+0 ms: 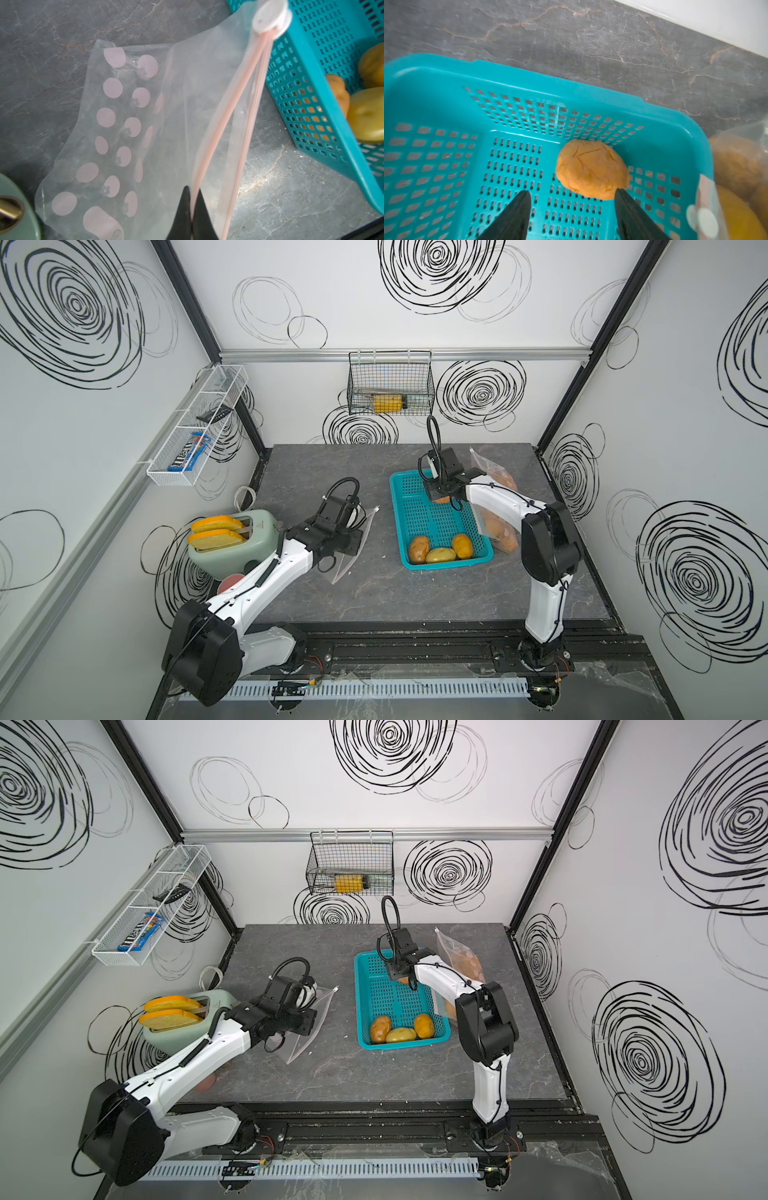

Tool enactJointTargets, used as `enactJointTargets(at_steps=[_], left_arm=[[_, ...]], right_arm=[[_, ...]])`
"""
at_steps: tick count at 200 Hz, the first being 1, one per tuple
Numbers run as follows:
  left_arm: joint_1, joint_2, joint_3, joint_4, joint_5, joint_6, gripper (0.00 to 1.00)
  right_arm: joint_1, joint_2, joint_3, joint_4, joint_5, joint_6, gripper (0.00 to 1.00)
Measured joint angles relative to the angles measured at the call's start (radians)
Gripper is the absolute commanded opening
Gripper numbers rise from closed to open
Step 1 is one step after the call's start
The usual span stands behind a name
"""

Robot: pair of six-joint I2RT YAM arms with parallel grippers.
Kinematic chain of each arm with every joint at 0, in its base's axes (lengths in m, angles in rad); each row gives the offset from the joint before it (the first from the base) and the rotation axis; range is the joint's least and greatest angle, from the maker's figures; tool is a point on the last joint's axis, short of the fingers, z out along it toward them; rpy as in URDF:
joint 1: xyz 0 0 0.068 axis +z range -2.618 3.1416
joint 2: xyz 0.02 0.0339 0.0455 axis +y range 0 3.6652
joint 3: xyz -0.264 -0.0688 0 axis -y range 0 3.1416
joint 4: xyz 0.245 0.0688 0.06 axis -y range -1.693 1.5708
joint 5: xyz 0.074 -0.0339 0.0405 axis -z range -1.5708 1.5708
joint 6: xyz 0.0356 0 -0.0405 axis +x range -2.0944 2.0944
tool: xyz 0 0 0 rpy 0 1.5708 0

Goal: Put the potatoes into a zipper bag and zip it
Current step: Pick up the potato from the basket.

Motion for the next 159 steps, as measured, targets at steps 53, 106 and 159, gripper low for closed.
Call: enactJointTargets(at_steps=[53,106,159], left_arm=[[0.007,-0.06,-0.036,0.051,0.031,0.0,0.0],[0.007,-0.062,-0.04,0.061,0.036,0.0,0.0],[0.007,-0.062,-0.043,0.066,0.037,0.001,0.0]], right_arm=[[-0.004,0.094,0.034,-0.069,0.04,-0.222,0.72],[-0.031,0.103,0.08,-0.069,0.006,-0.332,0.75],[-0.097,0.121,0.079,-0.079,-0.127,-0.382,0.75]])
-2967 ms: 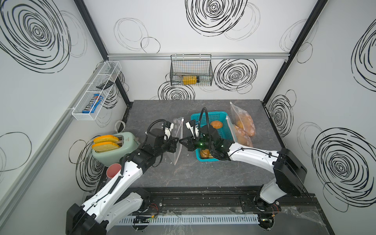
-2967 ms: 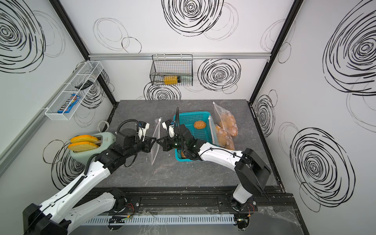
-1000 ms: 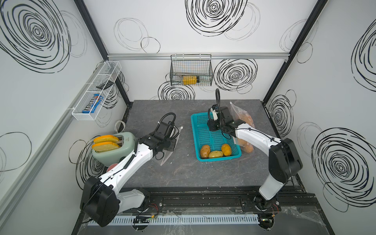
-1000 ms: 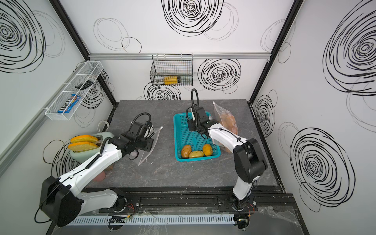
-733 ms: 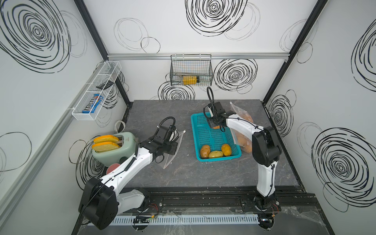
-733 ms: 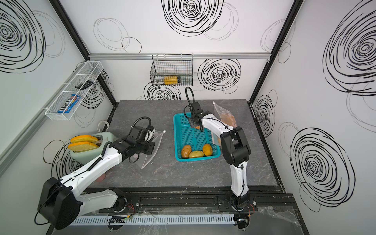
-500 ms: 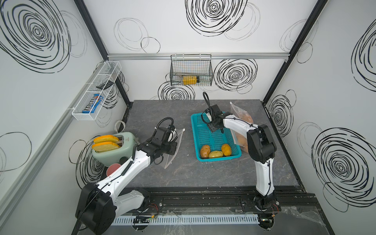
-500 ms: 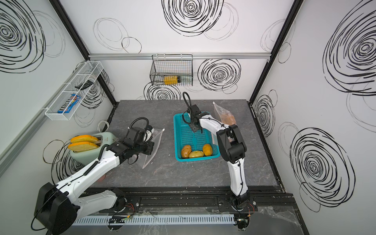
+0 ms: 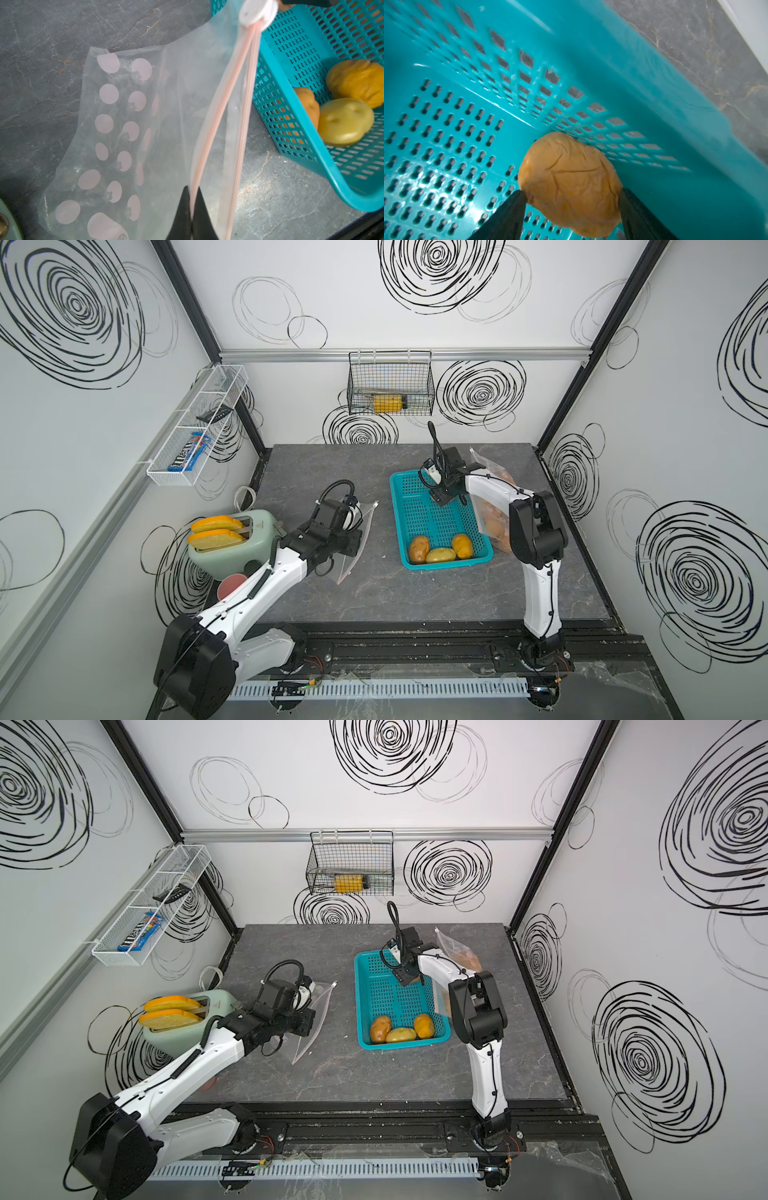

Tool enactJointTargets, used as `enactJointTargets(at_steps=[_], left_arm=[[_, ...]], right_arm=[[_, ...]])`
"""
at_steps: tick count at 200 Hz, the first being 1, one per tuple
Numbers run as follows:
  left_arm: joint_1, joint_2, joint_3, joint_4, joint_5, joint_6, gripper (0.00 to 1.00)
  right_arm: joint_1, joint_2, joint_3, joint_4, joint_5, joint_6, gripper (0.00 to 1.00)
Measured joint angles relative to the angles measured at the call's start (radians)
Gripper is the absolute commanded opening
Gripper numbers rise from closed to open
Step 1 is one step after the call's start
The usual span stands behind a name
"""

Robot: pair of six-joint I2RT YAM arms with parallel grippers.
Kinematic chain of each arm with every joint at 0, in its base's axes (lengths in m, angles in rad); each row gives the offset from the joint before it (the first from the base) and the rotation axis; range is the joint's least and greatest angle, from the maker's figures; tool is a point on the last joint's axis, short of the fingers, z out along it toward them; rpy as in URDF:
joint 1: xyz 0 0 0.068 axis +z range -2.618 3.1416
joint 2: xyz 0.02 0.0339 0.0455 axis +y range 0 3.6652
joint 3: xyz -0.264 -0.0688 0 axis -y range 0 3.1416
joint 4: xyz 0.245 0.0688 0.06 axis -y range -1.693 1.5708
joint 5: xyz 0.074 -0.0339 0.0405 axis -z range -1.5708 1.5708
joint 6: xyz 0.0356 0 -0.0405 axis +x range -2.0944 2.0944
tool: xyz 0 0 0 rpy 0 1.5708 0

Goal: Put the potatoes into a zipper bag and zip it
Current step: Pick up the potato from the basket.

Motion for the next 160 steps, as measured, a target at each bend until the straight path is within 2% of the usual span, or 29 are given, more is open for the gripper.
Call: enactJointTargets(at_steps=[60,106,160], left_arm=[[-0.008,-0.011,-0.005,0.002,-0.028,0.002,0.0],[-0.016,-0.011,-0.006,0.002,-0.043,0.005,0.0],[-0.03,-0.011,-0.006,0.002,-0.057,0.007,0.0]], right_arm=[[0.005,0.026,0.042,-0.039,-0.101,-0.016,0.75],[0.06,0.023,0.036,-0.065,-0.122,-0.019,0.8],[0.113,0.007,-0.002,-0.137,-0.249,-0.015,0.86]])
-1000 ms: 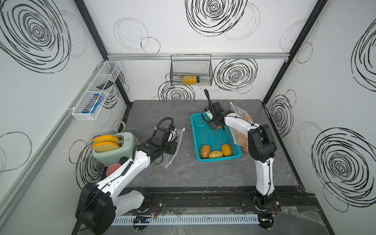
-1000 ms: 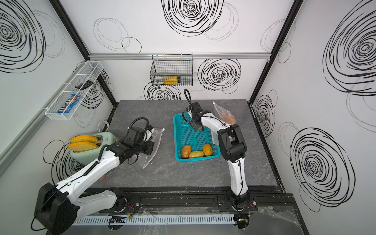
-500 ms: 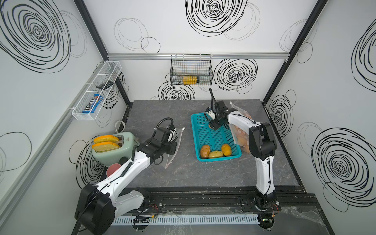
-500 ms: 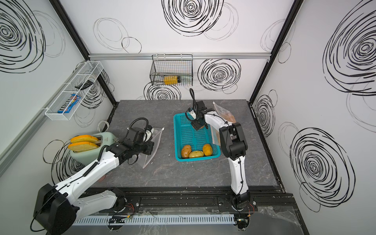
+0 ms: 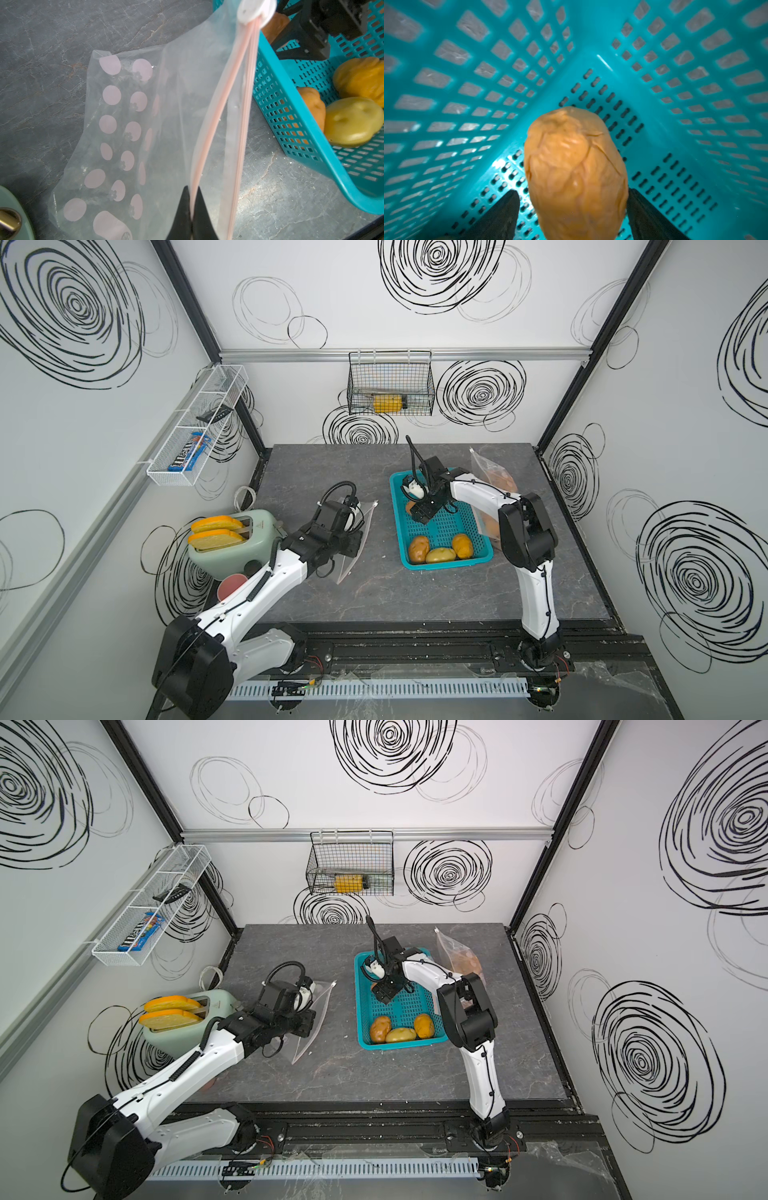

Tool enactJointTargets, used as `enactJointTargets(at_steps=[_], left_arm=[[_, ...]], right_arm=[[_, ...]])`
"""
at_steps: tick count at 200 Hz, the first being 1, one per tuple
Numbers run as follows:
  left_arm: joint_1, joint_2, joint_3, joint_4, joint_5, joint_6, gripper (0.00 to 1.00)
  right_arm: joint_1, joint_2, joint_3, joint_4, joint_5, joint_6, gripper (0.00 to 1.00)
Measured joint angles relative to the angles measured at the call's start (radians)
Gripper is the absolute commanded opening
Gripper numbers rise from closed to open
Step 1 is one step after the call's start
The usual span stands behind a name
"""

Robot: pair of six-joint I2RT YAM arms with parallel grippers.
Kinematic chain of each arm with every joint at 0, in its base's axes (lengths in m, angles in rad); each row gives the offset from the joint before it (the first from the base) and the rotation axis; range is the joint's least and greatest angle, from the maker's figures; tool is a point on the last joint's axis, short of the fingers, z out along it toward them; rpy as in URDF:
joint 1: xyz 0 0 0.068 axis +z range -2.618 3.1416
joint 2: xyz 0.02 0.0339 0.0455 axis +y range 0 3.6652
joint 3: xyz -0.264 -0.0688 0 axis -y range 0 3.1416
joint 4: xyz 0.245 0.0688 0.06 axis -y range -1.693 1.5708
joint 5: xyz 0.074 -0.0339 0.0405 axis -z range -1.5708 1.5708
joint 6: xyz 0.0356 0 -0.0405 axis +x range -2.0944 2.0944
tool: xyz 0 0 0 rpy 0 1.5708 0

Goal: Put the potatoes into a zipper bag and zip it
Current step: Pick up the potato from the basket.

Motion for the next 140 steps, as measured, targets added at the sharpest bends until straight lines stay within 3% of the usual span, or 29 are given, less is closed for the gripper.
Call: enactJointTargets(at_steps=[84,140], left_arm=[[-0.012,0.0,-0.002,0.0,-0.014,0.001,0.0],[-0.017,0.0,-0.005,0.0,-0.018,0.001,0.0]], right_arm=[[-0.005,-0.043,-0.058,0.066,0.009,-0.019,0.82],[0.014,0.005,-0.053,0.089,-0.019,0.013,0.69]])
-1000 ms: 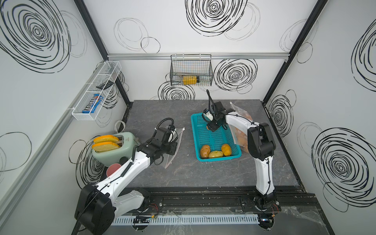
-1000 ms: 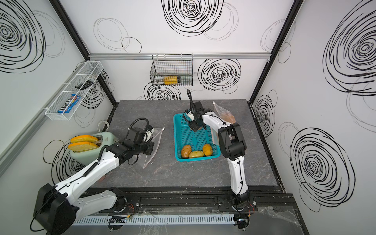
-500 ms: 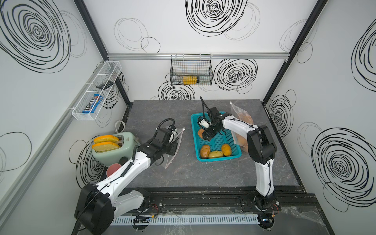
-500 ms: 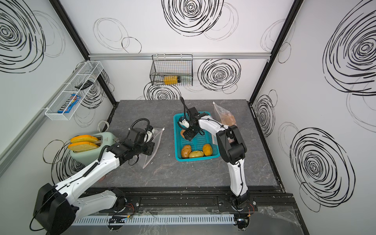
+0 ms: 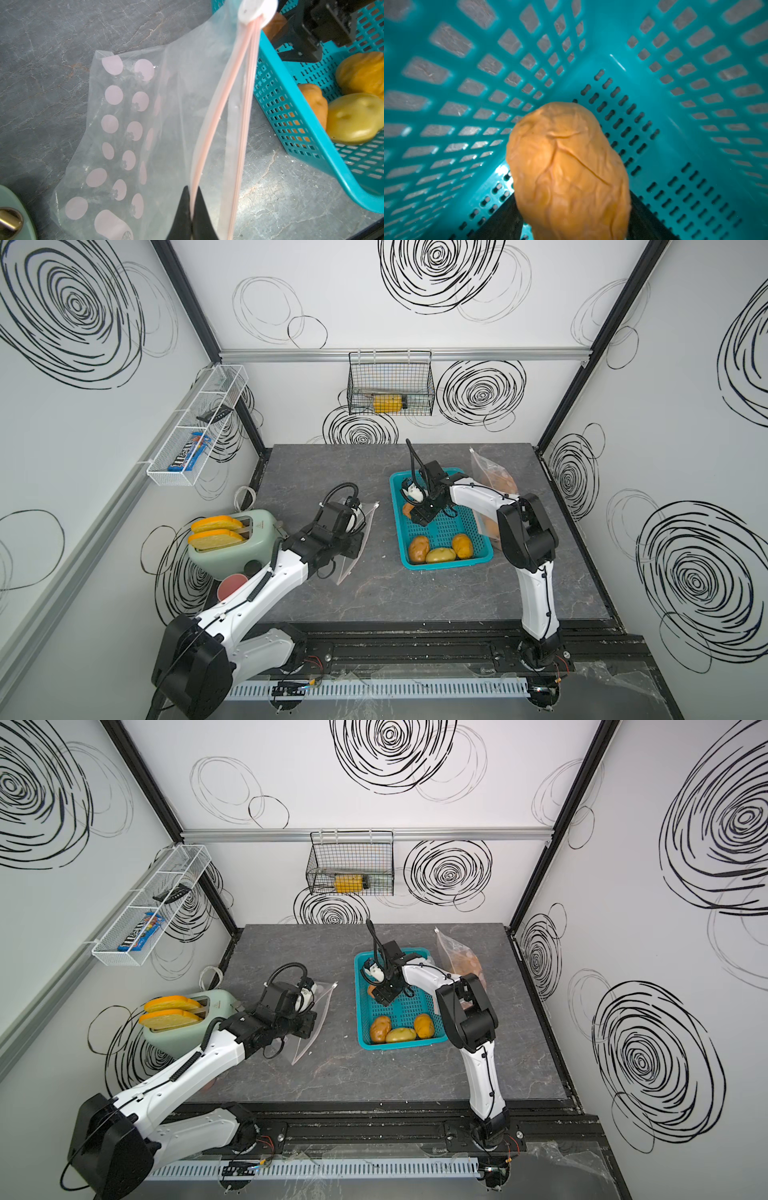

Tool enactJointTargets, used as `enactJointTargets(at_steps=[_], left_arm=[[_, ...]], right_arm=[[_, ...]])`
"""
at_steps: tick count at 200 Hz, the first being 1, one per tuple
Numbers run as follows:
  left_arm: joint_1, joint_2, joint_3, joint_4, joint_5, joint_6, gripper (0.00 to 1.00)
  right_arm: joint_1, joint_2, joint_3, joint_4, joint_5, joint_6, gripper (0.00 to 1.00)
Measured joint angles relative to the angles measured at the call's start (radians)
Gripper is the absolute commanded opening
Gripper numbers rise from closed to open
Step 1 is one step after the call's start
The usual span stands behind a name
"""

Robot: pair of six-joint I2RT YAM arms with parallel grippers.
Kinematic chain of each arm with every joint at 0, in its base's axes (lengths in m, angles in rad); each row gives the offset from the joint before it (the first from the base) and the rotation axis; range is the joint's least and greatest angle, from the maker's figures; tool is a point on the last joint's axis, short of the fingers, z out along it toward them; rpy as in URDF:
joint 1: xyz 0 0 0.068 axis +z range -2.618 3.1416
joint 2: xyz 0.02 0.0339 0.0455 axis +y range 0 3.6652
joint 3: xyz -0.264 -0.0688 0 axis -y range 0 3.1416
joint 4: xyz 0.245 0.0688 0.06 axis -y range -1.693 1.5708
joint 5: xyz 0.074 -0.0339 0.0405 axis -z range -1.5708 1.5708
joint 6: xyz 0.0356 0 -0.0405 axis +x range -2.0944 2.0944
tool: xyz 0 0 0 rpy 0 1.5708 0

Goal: Put the potatoes into a zipper bag and zip it
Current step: Pick up the potato from the basket.

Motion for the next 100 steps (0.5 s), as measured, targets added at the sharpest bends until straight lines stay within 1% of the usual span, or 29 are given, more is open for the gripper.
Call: enactJointTargets(at_steps=[30,83,100], left_arm=[[0.0,0.0,-0.002,0.0,-0.001,0.0,0.0],[-0.003,0.0,-0.003,0.0,-0.004,0.0,0.0],[-0.004,0.0,-0.003,0.0,-0.004,0.0,0.0]], right_arm=[[0.011,0.002,0.001,0.017,-0.023,0.022,0.63],[0.018,0.011,0.017,0.025,-0.022,0.059,0.44],[0.019,0.007,0.016,0.033,-0.019,0.091,0.42]])
